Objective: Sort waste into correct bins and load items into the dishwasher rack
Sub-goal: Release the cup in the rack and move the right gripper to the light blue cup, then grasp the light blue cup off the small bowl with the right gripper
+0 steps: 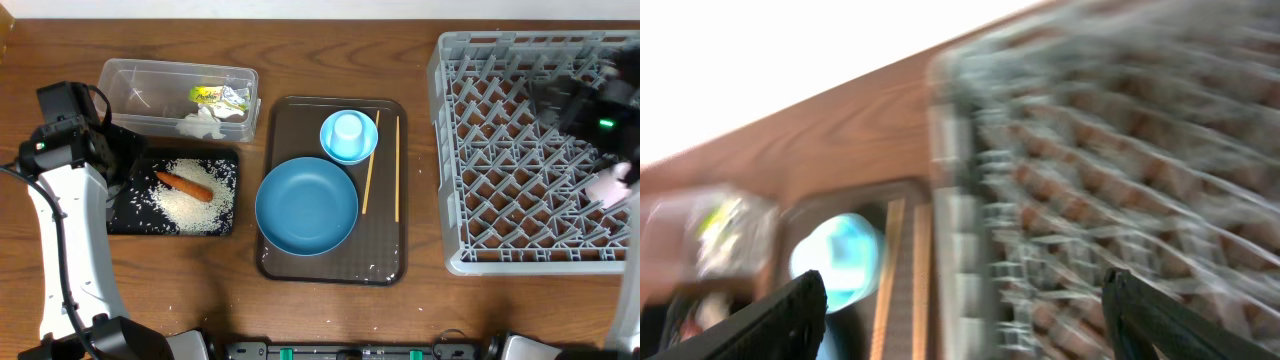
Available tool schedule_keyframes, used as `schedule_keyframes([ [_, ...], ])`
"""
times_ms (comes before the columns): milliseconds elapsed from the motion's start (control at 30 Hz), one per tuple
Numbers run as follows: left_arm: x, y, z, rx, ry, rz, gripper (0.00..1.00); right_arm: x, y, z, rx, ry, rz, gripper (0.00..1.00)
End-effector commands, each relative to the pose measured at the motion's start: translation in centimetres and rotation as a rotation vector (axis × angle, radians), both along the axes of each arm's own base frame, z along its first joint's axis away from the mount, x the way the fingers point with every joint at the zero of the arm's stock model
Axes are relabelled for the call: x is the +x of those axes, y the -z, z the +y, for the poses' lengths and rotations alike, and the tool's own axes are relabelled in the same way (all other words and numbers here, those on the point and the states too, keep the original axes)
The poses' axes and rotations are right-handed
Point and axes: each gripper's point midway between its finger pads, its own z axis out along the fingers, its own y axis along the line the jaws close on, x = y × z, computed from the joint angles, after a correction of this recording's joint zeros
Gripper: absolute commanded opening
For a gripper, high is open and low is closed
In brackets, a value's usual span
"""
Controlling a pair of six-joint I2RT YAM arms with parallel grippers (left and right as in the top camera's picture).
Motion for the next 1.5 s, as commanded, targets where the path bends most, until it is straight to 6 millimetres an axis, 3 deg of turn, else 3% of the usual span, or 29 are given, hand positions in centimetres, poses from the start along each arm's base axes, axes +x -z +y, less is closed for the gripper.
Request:
schedule_keyframes([
  [0, -0.2, 0.2, 0.3, 0.007, -0.007, 0.016, 0.98, 0.9, -0.2, 5.5, -0.063, -0.113, -0.02, 0.86],
  [233, -0.2, 0.2, 0.3, 0.007, -0.006, 0.016, 0.98, 3.6, 2.8, 16.5, -0.167, -0.239, -0.037, 0.86],
  [367, -0.2, 0.2, 0.3, 0.007, -0.006, 0.016, 0.98, 5.0, 6.2, 21.9, -0.213, -0.278, -0.032, 0.86],
  [567, -0.2, 0.2, 0.3, 0.007, -0.007, 0.016, 0.98, 5.5, 12.2, 27.2, -0.31, -0.324, 0.0, 0.87],
  [767, -0.2, 0.2, 0.3, 0.007, -0.006, 0.016, 0.98, 5.5, 16.3, 28.3, -0.359, -0.299, 0.062, 0.87],
  [1200, -0.2, 0.2, 0.3, 0.007, -0.006, 0.016, 0.98, 5.5, 20.8, 28.3, -0.374, -0.278, 0.145, 0.87],
  [1467, -0.2, 0.2, 0.3, 0.007, -0.007, 0.016, 0.98, 5.8, 20.6, 29.0, -0.364, -0.279, 0.12, 0.63],
])
